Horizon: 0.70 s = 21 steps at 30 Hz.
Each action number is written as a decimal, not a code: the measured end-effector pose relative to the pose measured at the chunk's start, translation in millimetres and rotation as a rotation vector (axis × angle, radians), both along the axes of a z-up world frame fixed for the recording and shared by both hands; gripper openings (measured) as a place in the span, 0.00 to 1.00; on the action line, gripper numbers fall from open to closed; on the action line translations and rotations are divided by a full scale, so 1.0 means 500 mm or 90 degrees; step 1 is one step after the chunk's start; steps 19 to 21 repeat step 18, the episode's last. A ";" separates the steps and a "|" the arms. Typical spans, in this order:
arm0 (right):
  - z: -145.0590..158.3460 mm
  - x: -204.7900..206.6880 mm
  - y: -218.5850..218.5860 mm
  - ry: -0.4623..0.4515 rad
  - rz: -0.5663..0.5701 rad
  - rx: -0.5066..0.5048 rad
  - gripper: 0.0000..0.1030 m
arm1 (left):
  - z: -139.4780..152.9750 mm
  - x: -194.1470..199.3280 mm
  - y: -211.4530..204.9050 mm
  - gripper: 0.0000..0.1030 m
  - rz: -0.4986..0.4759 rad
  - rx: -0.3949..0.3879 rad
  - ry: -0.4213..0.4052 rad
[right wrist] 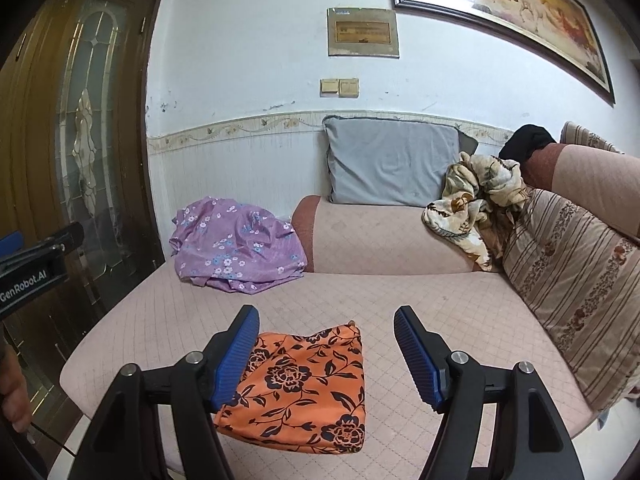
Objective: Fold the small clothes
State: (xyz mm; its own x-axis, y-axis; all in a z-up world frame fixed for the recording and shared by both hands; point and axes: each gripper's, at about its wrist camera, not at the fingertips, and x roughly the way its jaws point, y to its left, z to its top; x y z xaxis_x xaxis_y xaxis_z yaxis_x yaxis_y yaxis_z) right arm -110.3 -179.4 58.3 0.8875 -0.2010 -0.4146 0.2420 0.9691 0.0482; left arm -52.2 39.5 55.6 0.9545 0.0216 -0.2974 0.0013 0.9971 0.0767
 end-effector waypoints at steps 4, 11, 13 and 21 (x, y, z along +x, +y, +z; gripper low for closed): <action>-0.014 0.027 0.000 0.016 0.005 0.001 0.71 | -0.008 0.027 -0.001 0.97 0.000 -0.003 0.013; -0.031 0.082 0.001 0.033 0.012 -0.001 0.71 | -0.031 0.085 -0.002 0.97 -0.006 -0.004 0.042; -0.038 0.102 0.000 0.038 0.018 -0.002 0.71 | -0.041 0.104 -0.002 0.97 -0.010 -0.011 0.052; -0.078 0.173 -0.037 0.062 0.022 0.002 0.71 | -0.080 0.180 -0.001 0.97 -0.009 -0.035 0.088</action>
